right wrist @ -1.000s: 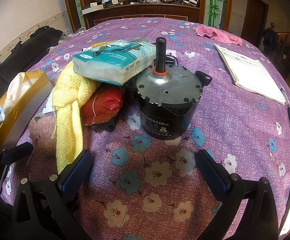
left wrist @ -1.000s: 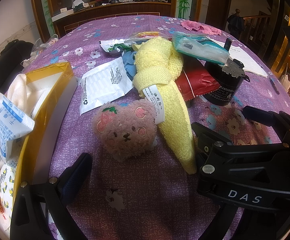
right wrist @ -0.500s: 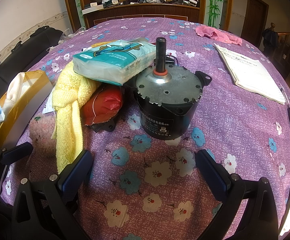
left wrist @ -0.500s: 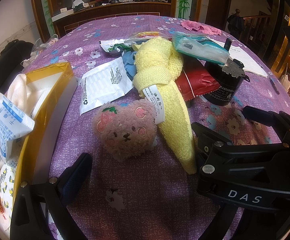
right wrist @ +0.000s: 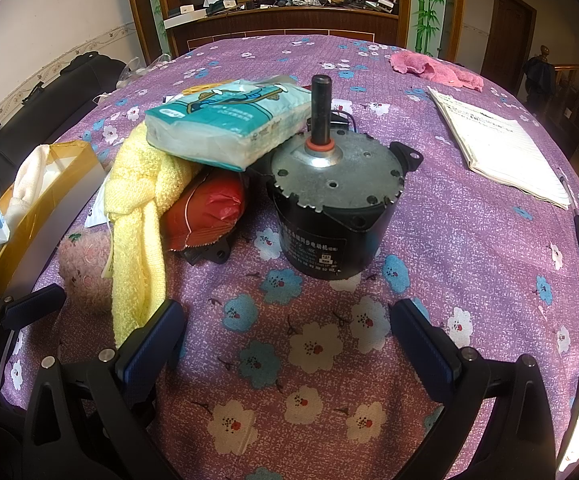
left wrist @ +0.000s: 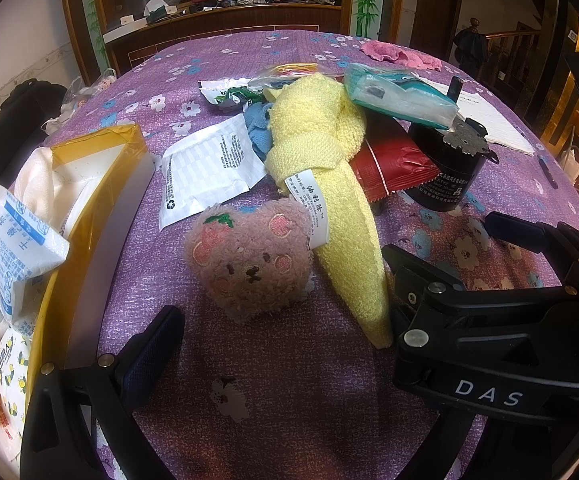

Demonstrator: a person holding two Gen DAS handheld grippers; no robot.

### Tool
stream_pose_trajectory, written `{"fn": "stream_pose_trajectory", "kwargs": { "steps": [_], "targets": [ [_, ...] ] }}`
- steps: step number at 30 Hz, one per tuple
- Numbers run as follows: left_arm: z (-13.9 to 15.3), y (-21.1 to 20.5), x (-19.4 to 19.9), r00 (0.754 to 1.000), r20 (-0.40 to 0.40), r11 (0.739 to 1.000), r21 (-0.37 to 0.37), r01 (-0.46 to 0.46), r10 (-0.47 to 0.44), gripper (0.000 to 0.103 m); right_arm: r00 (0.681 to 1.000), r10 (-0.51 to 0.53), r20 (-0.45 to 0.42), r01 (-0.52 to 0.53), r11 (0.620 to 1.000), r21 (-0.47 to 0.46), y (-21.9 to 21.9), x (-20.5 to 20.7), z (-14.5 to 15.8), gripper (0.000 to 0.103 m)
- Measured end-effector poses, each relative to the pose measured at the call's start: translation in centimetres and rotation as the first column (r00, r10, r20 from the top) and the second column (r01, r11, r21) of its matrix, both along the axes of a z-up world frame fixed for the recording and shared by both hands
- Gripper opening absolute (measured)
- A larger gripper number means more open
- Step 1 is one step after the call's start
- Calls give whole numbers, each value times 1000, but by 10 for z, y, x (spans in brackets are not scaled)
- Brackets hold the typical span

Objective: Organize soft objects

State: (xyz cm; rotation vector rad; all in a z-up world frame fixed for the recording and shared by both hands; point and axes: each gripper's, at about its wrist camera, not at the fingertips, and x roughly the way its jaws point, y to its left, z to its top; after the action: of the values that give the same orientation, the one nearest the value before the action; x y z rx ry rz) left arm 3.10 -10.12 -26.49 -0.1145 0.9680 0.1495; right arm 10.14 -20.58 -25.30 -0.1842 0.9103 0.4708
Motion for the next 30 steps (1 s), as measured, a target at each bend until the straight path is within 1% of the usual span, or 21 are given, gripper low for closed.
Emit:
{"fn": "stream_pose_trajectory", "kwargs": {
  "steps": [16, 19, 22, 23, 25, 26, 28, 30],
  "targets": [
    [0, 0, 1, 1000, -1, 1000, 1, 1, -1, 103, 1000, 1, 0, -1, 1000, 0, 0, 0, 0, 103],
    [0, -3, -2, 1000, -13, 1000, -6, 26, -26, 102, 1000, 1, 1, -1, 1000, -3, 0, 0, 0, 103],
    [2, -3, -5, 998, -42, 998, -32, 55, -56, 102, 1000, 0, 8, 0, 999, -41, 5, 0, -2, 103],
    [4, -2, -11, 998, -35, 997, -56, 56, -58, 102, 1000, 2, 13, -1, 998, -55, 7, 0, -2, 102],
    [8, 2, -23, 998, 1, 989, -132, 69, -70, 102, 1000, 1, 10, 0, 999, -50, 5, 0, -2, 103],
    [10, 4, -27, 997, 20, 985, -155, 70, -68, 102, 1000, 1, 10, 0, 999, -50, 5, 1, -2, 103],
    [14, 4, -34, 997, 47, 986, -149, 68, -62, 102, 1000, 0, 10, 1, 999, -49, 4, 1, -2, 103],
    [19, -2, -41, 996, 79, 993, -107, 59, -51, 102, 1000, -4, 10, 5, 999, -52, 3, 2, -2, 103]
  ]
}}
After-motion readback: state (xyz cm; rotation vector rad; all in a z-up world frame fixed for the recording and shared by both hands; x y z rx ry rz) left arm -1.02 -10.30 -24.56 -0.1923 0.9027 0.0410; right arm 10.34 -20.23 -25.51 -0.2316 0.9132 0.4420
